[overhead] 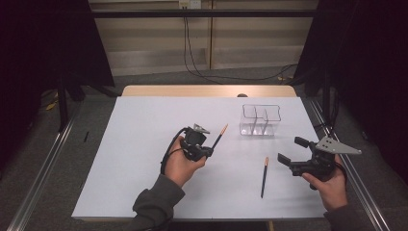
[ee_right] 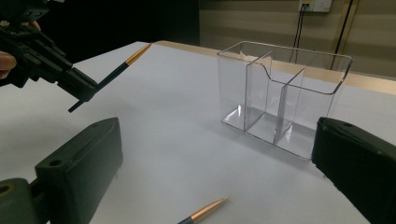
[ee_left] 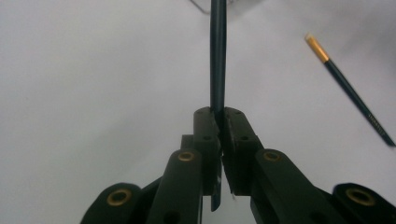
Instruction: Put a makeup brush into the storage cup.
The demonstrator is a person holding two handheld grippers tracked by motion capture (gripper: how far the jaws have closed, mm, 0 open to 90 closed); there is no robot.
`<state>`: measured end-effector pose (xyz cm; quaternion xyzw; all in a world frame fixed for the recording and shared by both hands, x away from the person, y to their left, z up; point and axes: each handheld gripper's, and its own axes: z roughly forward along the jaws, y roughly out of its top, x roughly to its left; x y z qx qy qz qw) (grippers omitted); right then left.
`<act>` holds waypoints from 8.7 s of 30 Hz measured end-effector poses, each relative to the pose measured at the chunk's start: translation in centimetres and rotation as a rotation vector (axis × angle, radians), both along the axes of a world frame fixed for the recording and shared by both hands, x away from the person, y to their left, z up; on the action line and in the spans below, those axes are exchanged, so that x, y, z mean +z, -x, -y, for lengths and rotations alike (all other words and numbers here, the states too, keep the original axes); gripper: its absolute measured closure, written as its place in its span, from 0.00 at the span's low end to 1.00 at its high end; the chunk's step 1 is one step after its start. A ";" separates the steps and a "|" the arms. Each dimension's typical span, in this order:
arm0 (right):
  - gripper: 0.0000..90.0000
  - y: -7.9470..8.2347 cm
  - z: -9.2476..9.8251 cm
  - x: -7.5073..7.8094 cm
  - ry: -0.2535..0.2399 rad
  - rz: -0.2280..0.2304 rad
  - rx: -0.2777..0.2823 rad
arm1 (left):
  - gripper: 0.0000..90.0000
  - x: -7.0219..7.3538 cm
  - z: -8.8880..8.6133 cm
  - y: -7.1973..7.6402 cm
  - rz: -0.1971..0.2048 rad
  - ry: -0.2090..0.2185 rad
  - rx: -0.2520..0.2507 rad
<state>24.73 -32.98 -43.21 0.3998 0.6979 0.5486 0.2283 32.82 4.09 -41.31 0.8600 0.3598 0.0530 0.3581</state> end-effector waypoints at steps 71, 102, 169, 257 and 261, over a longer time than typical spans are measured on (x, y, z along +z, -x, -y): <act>0.51 -4.3 -8.5 2.9 -0.283 -0.044 0.160 | 0.94 1.4 1.3 1.2 0.168 0.329 -0.119; 0.86 -5.5 -9.7 3.4 -0.459 -0.132 0.170 | 0.94 1.0 2.2 1.7 0.153 0.353 -0.154; 0.94 -5.2 -8.8 4.3 -0.334 -0.008 0.174 | 0.11 0.2 1.1 1.0 0.224 0.436 -0.210; 0.94 -5.0 -7.6 4.5 -0.239 0.031 0.168 | 0.03 0.1 -12.6 1.0 0.373 0.466 -0.080; 0.94 -5.1 -7.6 4.6 -0.230 0.036 0.170 | 0.03 0.1 -12.7 1.1 0.377 0.462 -0.079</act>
